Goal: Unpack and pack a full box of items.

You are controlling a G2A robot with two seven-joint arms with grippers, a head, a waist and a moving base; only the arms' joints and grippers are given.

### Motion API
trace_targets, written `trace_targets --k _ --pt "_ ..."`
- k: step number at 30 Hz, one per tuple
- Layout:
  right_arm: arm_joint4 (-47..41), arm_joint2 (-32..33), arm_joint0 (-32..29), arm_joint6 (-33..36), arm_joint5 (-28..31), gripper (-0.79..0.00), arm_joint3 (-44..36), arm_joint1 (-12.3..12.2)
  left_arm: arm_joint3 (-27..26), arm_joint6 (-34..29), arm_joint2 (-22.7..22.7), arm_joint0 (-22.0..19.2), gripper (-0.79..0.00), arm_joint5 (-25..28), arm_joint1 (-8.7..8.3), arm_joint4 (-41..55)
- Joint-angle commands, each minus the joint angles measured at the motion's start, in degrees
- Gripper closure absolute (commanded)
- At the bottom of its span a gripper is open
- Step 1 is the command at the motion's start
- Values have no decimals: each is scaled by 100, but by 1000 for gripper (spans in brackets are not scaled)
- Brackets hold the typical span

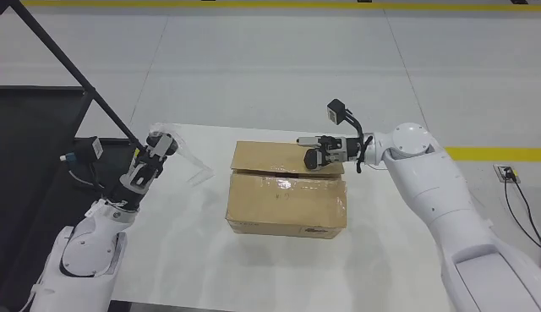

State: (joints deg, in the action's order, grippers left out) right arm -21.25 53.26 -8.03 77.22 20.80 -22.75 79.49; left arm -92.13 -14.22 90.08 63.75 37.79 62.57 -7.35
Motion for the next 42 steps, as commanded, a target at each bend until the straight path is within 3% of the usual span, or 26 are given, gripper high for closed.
trace_targets --k 1,7,11,17,26,31,37,42 --pt "0 0 0 0 2 -785 0 0 2 42 3 3 0 4 0 3" --pt "47 75 -250 -142 152 -785 -441 -71 -110 76 -41 1 0 -118 10 24" --pt "175 209 -418 -214 627 -785 -895 -187 -350 712 -427 -319 0 -893 114 106" --pt "315 472 -701 -590 926 -785 -1525 -351 -462 1520 -1482 -981 0 -2240 353 177" --pt "320 473 -722 -629 918 -785 -1543 -351 -462 1520 -1482 -981 0 -2240 353 177" --pt "510 463 -962 -974 818 -785 -2119 -382 -613 1775 -1620 -1016 0 -2509 407 37" --pt "1214 544 -1289 -2304 1001 -785 -2916 -430 -466 2438 -2509 -1369 0 -3009 636 -269" --pt "1640 772 -1894 -3358 1218 -785 -3759 -508 -260 3048 -2905 -1542 0 -3309 817 -198"
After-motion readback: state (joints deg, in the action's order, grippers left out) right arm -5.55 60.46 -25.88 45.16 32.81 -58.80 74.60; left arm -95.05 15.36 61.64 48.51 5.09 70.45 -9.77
